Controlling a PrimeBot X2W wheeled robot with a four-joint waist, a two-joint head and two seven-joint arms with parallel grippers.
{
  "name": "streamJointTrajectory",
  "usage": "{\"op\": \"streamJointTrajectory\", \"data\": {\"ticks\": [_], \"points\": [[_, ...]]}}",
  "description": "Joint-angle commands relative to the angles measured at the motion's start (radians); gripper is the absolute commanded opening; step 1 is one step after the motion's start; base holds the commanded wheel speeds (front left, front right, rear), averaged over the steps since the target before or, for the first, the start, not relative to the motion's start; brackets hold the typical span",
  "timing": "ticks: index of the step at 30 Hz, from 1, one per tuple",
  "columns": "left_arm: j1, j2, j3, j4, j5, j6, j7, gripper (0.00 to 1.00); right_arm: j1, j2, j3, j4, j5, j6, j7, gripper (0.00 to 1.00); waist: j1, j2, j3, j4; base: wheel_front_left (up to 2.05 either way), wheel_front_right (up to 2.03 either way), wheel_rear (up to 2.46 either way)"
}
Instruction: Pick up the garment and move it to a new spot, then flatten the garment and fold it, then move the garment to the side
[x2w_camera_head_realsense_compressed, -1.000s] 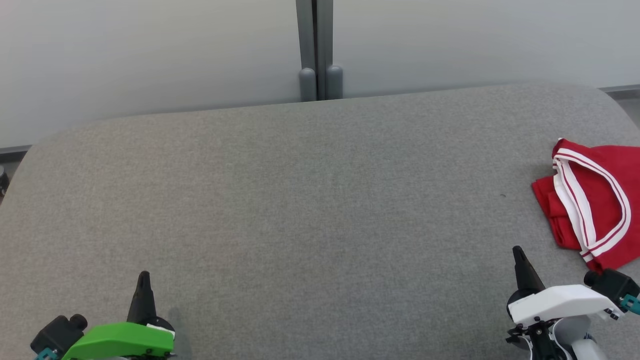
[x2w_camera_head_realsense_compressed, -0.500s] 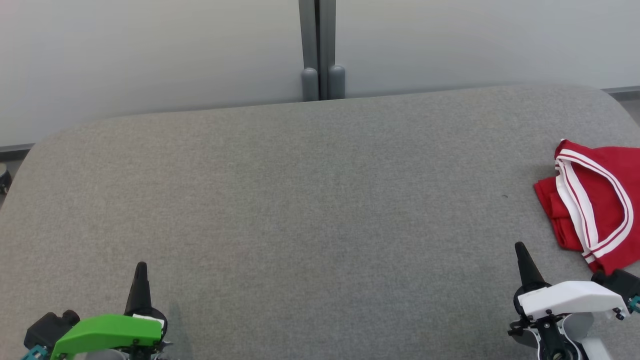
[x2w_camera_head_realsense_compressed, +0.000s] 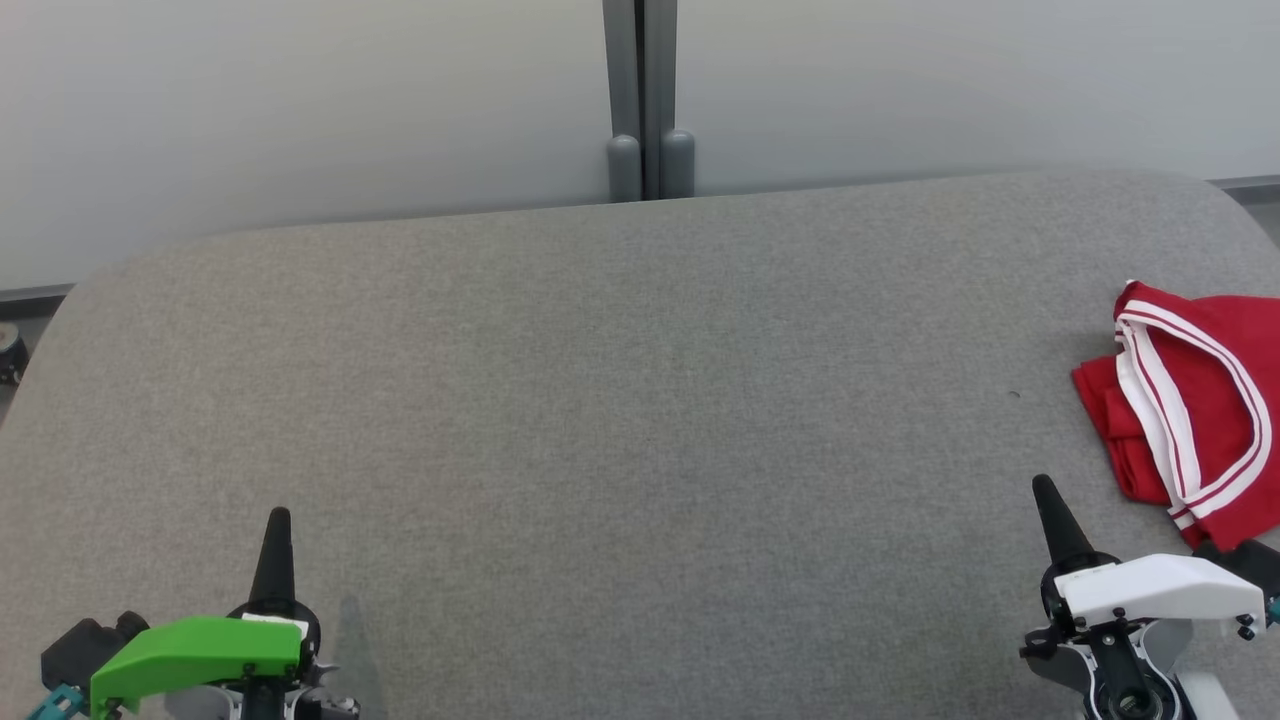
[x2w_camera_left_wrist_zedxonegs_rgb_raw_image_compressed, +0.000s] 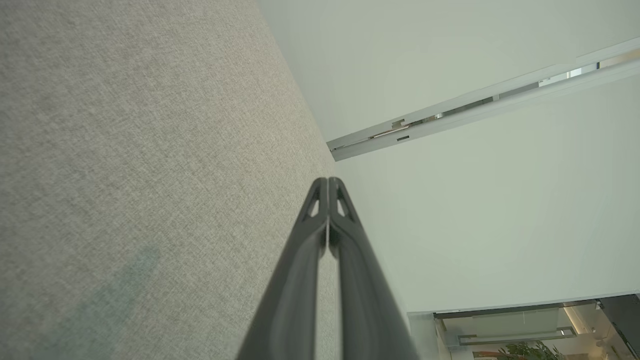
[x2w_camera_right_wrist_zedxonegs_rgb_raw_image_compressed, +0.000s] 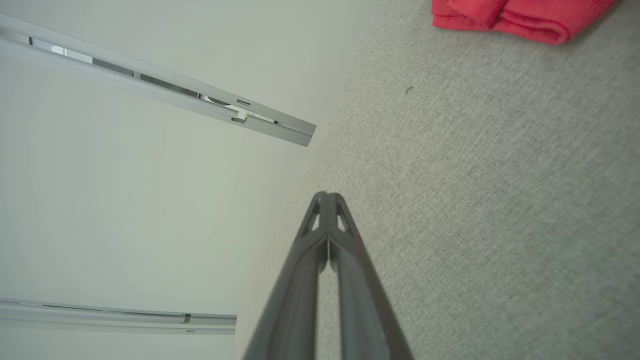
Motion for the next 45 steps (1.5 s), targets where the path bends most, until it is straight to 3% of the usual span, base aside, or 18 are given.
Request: {"op": "streamJointTrajectory", "data": {"ticks": [1,45], "points": [[-0.027,0.008,0.007,-0.012,-0.023,0.002,0.007,0.0,-0.018,-0.006,-0.004,-0.014,0.027,-0.001,0.009,0.0,0.0,0.0,0.0,0.001,0.0,0.0,0.0],[-0.064,0.01,0.039,-0.042,-0.342,0.004,0.099,0.0,-0.022,-0.008,-0.033,-0.054,0.371,-0.001,0.099,0.0,0.0,0.0,0.0,0.019,0.0,0.0,0.0]]}}
